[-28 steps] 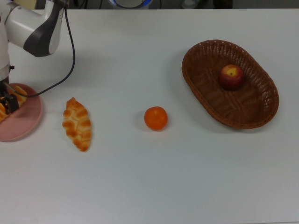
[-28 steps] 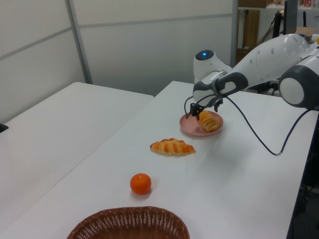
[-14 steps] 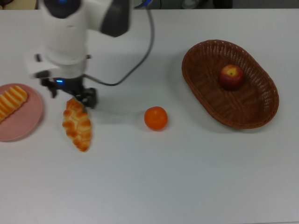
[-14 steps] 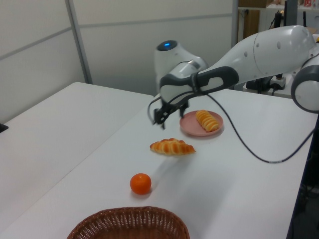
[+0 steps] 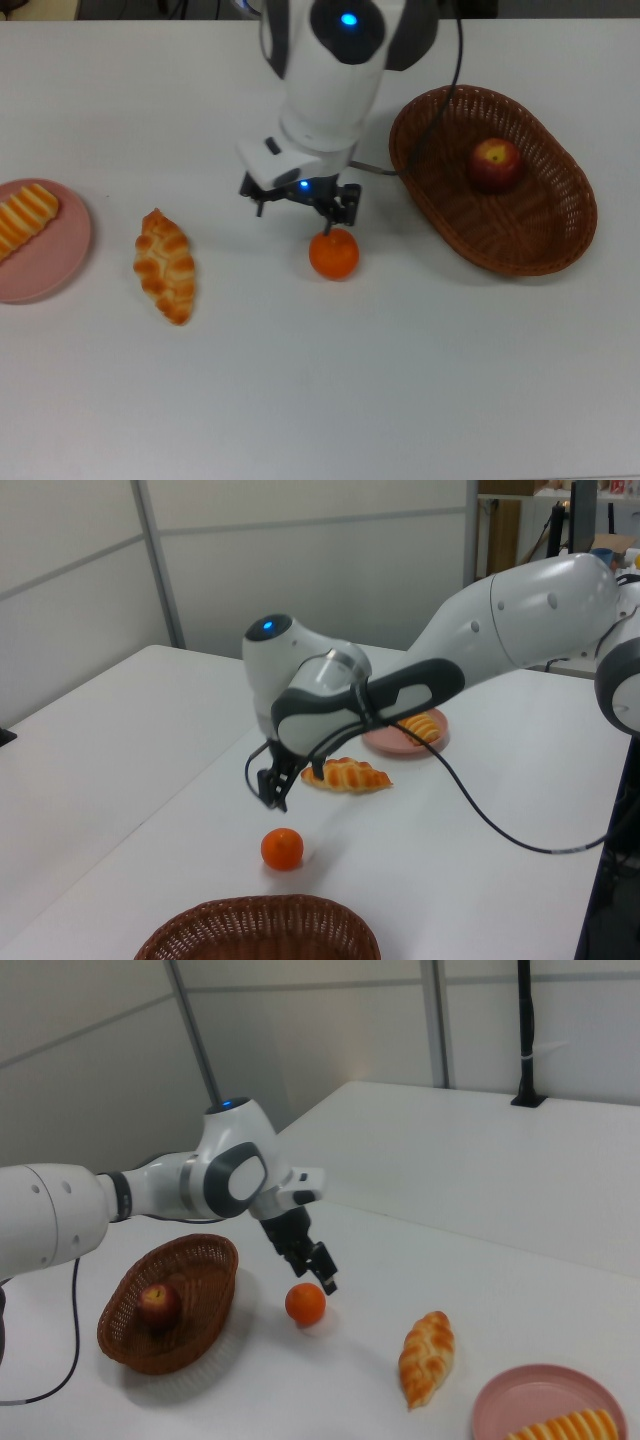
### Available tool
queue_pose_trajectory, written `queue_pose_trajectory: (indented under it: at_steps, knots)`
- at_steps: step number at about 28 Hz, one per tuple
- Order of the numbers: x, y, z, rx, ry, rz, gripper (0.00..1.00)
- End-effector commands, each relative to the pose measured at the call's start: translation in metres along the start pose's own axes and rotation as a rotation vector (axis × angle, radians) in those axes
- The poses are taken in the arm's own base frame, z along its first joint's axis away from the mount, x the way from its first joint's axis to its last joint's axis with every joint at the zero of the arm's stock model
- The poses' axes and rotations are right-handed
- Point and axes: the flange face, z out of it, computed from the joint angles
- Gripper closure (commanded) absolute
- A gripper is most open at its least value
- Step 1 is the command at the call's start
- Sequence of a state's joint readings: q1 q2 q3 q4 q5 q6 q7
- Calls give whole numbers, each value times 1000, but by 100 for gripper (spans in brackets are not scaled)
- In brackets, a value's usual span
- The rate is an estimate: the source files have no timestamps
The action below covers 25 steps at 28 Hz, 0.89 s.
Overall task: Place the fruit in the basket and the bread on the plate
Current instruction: 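Move the gripper down to the orange tangerine and grasp it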
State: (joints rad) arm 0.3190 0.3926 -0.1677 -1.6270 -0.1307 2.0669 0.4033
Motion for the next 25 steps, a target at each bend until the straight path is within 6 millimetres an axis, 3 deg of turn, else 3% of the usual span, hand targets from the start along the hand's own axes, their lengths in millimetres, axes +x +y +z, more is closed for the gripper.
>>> queue_pose_trajectory:
  at_steps: [1, 5, 12, 15, 25]
  knots:
    - [-12, -20, 8, 5, -24, -11, 0]
    - [-18, -41, 22, -7, -39, -41, 0]
    - [-18, -51, 42, -11, -42, -52, 0]
    - [-19, -66, 49, -5, -20, -70, 0]
    - [-15, -75, 68, -3, 8, -53, 0]
